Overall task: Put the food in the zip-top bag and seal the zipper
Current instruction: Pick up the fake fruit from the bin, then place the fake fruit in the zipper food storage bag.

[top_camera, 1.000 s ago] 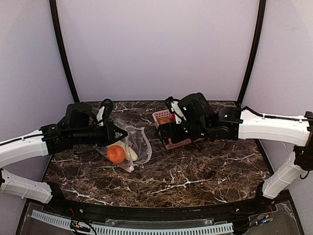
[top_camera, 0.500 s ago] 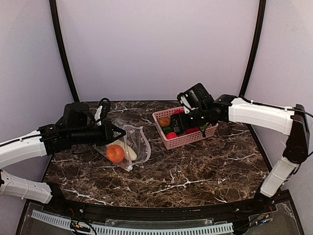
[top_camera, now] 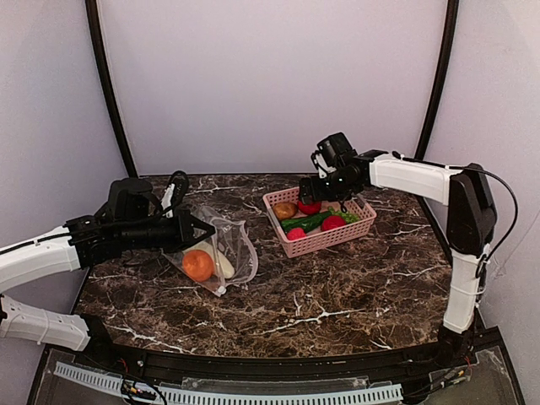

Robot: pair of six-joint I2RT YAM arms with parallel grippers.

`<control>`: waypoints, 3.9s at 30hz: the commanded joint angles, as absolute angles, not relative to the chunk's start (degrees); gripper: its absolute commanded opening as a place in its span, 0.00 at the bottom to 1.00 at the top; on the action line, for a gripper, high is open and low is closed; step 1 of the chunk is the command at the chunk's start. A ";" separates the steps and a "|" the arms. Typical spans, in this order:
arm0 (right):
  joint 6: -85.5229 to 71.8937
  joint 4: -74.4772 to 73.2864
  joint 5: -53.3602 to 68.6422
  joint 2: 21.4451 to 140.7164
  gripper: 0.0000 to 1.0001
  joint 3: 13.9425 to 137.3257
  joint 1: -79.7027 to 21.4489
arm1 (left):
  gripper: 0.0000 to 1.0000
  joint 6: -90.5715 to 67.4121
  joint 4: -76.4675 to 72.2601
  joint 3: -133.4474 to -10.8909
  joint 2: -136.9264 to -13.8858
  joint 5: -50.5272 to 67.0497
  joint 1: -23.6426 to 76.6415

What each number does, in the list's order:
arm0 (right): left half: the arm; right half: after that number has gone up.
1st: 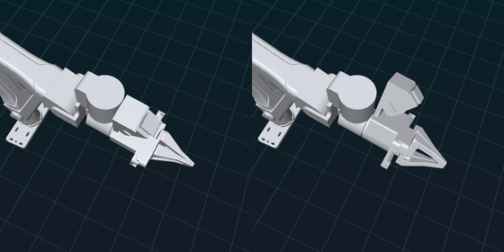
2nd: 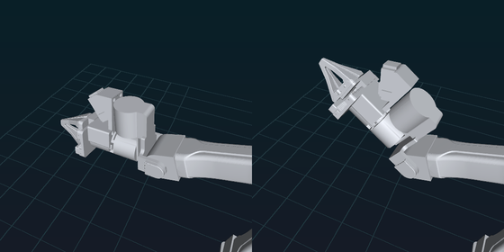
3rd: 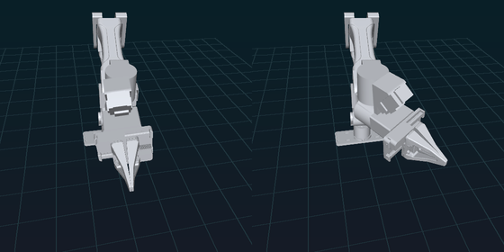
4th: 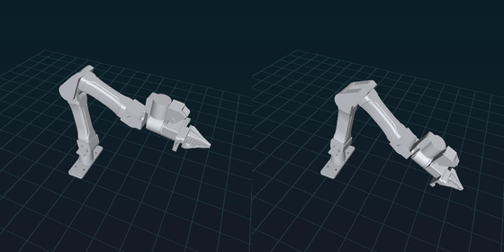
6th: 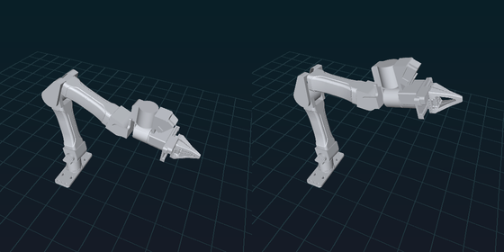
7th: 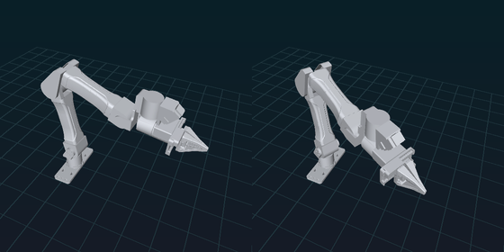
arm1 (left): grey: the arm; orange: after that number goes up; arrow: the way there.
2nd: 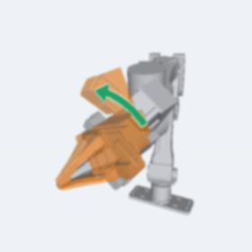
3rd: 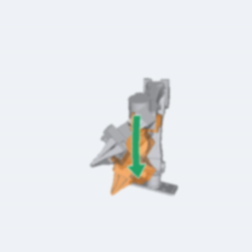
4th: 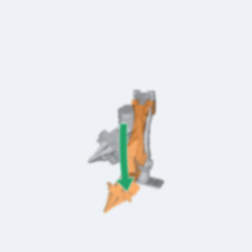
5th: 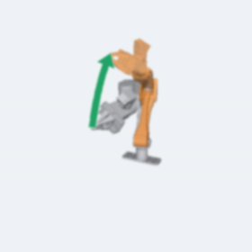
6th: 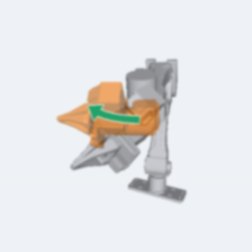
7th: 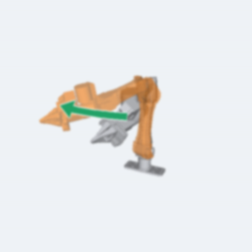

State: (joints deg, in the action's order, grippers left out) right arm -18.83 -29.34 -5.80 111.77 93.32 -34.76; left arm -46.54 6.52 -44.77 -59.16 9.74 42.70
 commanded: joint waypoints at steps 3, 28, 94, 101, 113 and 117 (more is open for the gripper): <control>-17.80 -26.73 -3.38 118.77 0.99 99.33 -32.27 | 0.01 -46.65 6.18 -43.68 -58.96 10.53 41.98; -21.01 -25.84 -1.33 131.37 0.92 108.28 -30.06 | 0.01 -46.66 4.76 -43.52 -61.74 12.53 40.91; -24.65 -5.03 5.86 81.84 0.71 59.94 -61.93 | 0.01 -45.07 3.81 -39.47 -59.06 18.64 39.44; -22.24 -5.39 1.50 92.38 0.70 67.71 -66.46 | 0.01 -45.44 2.53 -39.64 -59.98 20.14 40.65; -22.15 -7.95 -9.14 102.85 0.70 74.91 -71.00 | 0.01 -46.59 3.69 -39.57 -59.06 19.77 43.14; -23.52 -8.70 -11.50 104.30 0.70 75.54 -71.43 | 0.01 -47.33 3.69 -39.42 -59.16 19.14 44.60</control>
